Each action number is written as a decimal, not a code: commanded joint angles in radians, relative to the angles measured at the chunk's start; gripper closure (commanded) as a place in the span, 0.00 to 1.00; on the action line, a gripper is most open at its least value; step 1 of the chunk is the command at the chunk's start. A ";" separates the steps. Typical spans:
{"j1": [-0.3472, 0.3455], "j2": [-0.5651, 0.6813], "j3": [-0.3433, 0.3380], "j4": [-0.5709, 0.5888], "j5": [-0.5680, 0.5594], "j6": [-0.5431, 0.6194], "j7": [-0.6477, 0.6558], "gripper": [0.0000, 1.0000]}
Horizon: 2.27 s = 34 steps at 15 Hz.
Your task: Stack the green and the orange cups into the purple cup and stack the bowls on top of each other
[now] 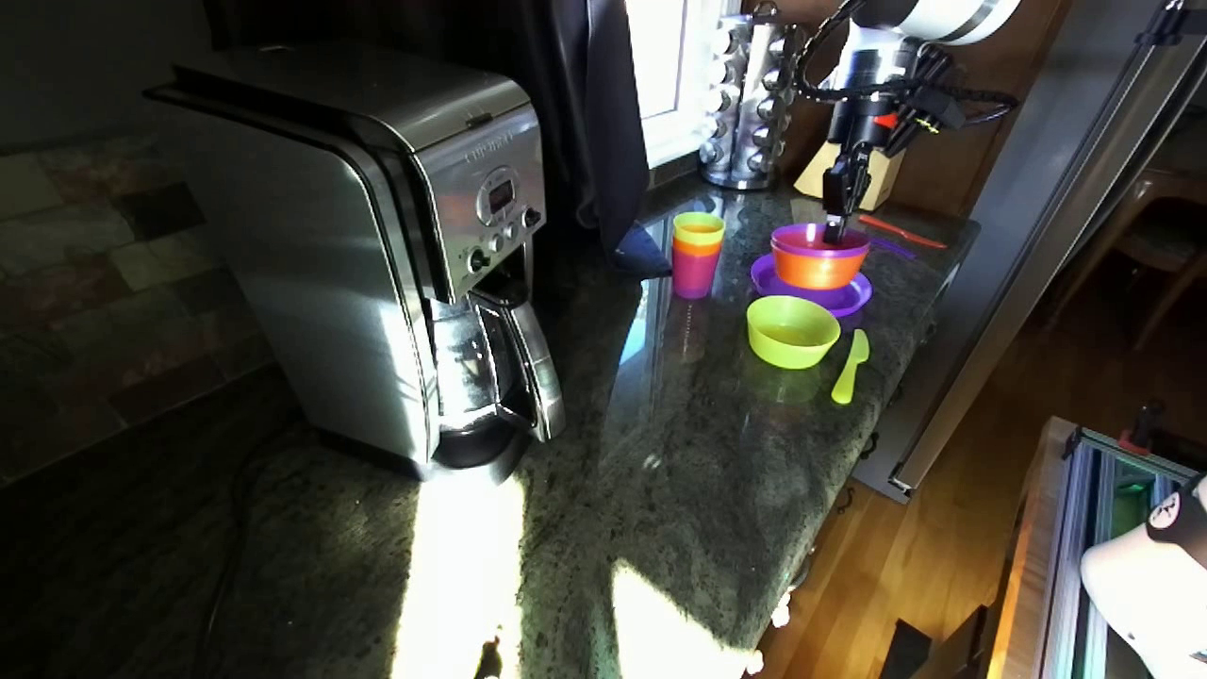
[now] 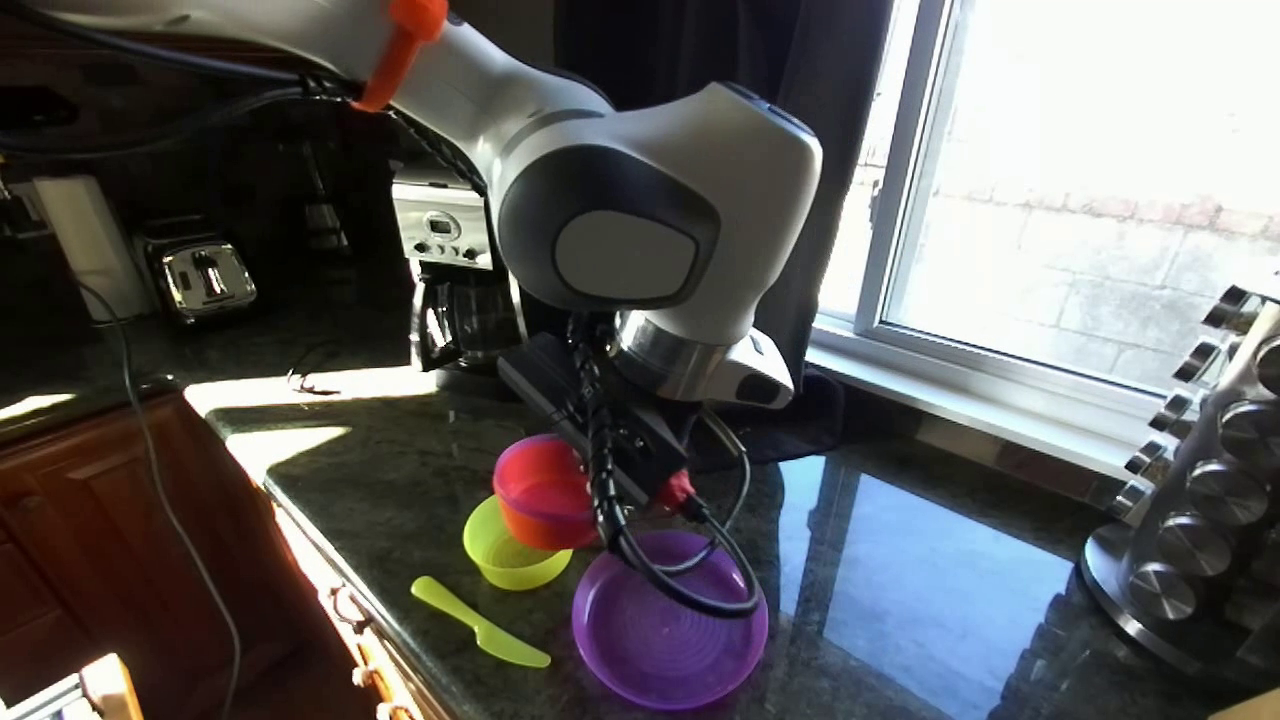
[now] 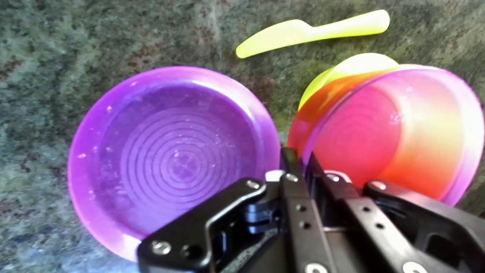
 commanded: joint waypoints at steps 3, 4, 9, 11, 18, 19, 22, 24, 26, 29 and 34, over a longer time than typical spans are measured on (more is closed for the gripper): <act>0.061 -0.062 0.017 -0.107 -0.049 0.074 0.028 0.99; 0.068 -0.061 0.019 -0.116 -0.047 0.095 0.032 0.99; 0.092 -0.065 0.026 -0.168 -0.049 0.191 0.045 0.99; 0.097 -0.067 0.028 -0.184 -0.051 0.211 0.050 0.99; 0.110 -0.073 0.033 -0.221 -0.071 0.251 0.055 0.99; 0.111 -0.073 0.033 -0.223 -0.072 0.256 0.057 0.96; 0.112 -0.079 0.035 -0.233 -0.069 0.269 0.062 0.63; 0.113 -0.086 0.035 -0.234 -0.064 0.268 0.066 0.48; 0.113 -0.094 0.035 -0.232 -0.056 0.264 0.067 0.33; 0.112 -0.118 0.031 -0.220 -0.039 0.234 0.092 0.11; 0.115 -0.201 0.021 -0.216 -0.014 0.226 0.097 0.00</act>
